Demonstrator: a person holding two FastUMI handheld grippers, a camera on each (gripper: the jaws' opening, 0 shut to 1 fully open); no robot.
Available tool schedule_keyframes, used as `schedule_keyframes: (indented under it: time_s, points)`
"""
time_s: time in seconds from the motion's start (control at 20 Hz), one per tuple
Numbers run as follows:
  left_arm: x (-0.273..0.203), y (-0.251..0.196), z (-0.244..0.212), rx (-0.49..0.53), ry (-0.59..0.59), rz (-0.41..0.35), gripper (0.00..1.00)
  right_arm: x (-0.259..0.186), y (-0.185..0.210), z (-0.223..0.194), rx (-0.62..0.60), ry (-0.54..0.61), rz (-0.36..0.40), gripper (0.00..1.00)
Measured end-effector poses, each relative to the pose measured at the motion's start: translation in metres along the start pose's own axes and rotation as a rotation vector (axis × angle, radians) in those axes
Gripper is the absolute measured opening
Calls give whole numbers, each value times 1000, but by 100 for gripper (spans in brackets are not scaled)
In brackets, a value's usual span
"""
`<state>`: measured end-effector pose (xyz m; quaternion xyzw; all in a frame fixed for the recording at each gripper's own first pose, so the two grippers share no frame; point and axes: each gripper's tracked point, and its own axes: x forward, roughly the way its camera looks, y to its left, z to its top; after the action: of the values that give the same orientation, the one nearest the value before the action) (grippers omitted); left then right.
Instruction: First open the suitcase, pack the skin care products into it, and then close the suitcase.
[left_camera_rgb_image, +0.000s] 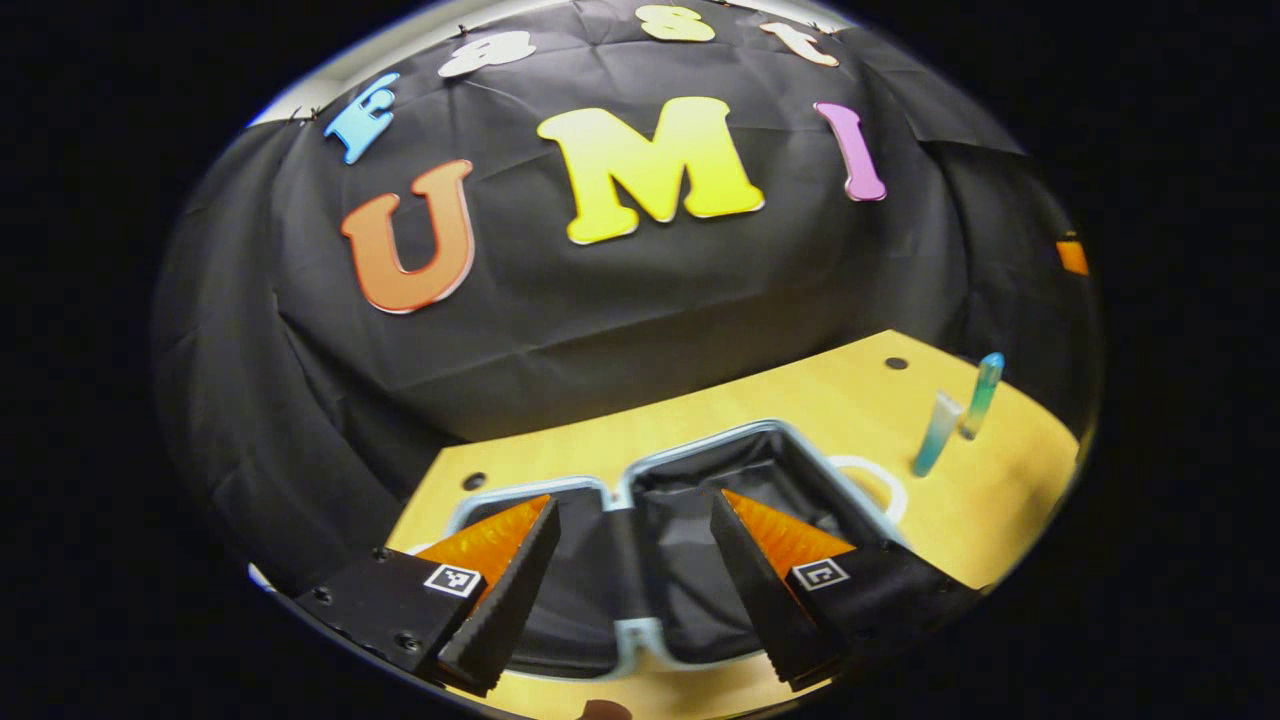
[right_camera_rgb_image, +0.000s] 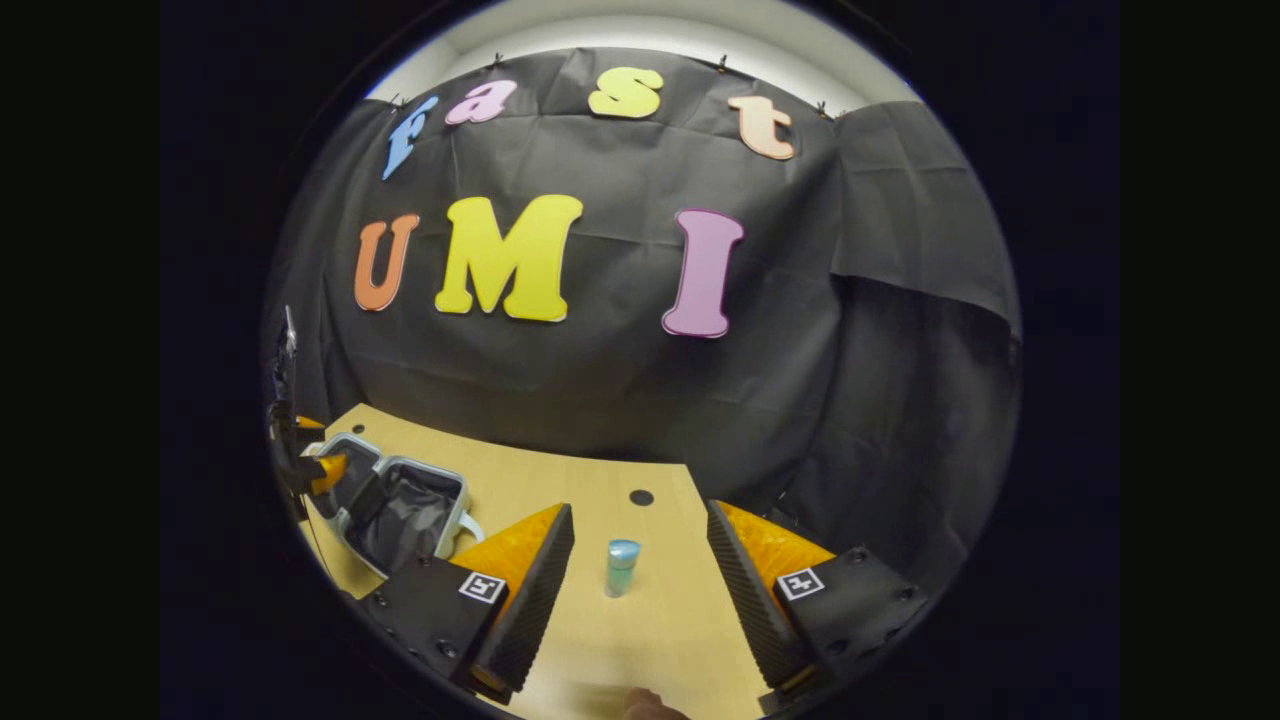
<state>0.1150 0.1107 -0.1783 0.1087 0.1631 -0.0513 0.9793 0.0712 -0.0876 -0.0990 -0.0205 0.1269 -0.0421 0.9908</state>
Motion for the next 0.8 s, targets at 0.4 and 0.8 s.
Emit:
schedule_keyframes:
  time_s: [0.4, 0.8]
  points:
    - [33, -183, -11, -51, 84, -216, 97, 31, -67, -32, -16, 61, -9, 80]
    - [91, -296, -62, -58, 212, -332, 97, 61, -82, -75, -53, 137, 42, 80]
